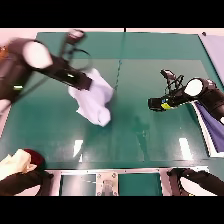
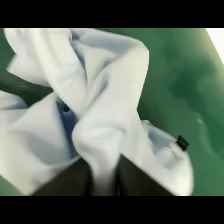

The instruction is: Fold the shirts.

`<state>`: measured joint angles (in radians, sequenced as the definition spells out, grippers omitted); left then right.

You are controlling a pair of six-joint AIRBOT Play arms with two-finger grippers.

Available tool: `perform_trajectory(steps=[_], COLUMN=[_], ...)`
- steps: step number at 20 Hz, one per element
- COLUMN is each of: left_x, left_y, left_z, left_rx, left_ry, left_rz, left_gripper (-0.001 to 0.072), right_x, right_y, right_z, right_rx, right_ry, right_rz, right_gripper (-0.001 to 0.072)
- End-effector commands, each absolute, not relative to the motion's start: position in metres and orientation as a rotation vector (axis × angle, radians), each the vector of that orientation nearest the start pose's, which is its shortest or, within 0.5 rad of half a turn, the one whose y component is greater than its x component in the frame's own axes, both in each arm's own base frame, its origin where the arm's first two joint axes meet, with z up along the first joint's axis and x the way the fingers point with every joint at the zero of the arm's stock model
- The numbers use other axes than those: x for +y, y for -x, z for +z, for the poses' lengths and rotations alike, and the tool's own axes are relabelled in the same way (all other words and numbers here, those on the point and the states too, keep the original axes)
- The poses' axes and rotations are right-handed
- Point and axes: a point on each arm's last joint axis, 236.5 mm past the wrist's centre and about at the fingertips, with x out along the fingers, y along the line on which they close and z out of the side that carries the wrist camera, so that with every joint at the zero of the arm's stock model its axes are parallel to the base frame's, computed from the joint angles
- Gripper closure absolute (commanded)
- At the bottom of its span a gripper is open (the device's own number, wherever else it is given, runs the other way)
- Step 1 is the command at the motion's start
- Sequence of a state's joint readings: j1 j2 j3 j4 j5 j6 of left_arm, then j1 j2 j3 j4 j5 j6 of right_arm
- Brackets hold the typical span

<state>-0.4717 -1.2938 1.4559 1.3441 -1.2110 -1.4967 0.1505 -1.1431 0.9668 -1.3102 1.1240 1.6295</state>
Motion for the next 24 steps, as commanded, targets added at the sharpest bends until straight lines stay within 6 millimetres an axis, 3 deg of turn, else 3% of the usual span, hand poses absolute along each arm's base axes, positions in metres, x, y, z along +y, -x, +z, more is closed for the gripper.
perform_trajectory(steps=[1,2,4,7,8,9,10,12,14,16,19,21,24], left_x=[-0.32,-0.323,-0.308,-0.259,-0.236,-0.215,-0.192,-0.157,-0.133,-0.124,-0.132,-0.141,-0.159], left_y=[-0.331,-0.328,-0.334,-0.355,-0.365,-0.374,-0.382,-0.389,-0.38,-0.357,-0.328,-0.322,-0.328], left_z=[0.066,0.058,0.055,0.064,0.065,0.063,0.059,0.046,0.021,-0.013,-0.061,-0.081,-0.095], left_rx=[1.218,1.257,1.285,1.324,1.332,1.339,1.354,1.39,1.459,1.556,1.628,1.612,1.544], left_ry=[-0.034,-0.006,0.001,0.004,0.006,0.016,0.041,0.111,0.163,0.184,0.269,0.339,0.476], left_rz=[-0.786,-0.797,-0.768,-0.677,-0.627,-0.574,-0.515,-0.423,-0.365,-0.336,-0.327,-0.333,-0.332], left_gripper=[-0.0012,-0.0011,-0.001,-0.0009,-0.0009,-0.0009,-0.0009,-0.0009,-0.0009,-0.0009,-0.0008,-0.0008,-0.0008], right_x=[0.102,0.102,0.103,0.103,0.103,0.103,0.103,0.11,0.125,0.142,0.165,0.181,0.197], right_y=[-0.338,-0.341,-0.351,-0.362,-0.361,-0.361,-0.361,-0.36,-0.358,-0.356,-0.356,-0.358,-0.366], right_z=[0.004,0.006,0.009,0.013,0.011,0.008,0.002,-0.009,-0.024,-0.043,-0.072,-0.081,-0.083], right_rx=[1.275,1.261,1.219,1.168,1.173,1.181,1.197,1.235,1.284,1.342,1.414,1.43,1.423], right_ry=[-0.211,-0.213,-0.22,-0.226,-0.226,-0.226,-0.227,-0.265,-0.314,-0.366,-0.433,-0.486,-0.562], right_rz=[0.208,0.206,0.204,0.2,0.2,0.198,0.197,0.205,0.244,0.3,0.381,0.44,0.491], right_gripper=[0.0691,0.0691,0.0692,0.069,0.06,0.0387,0.026,0.0261,0.0267,0.0268,0.0269,0.027,0.0292])
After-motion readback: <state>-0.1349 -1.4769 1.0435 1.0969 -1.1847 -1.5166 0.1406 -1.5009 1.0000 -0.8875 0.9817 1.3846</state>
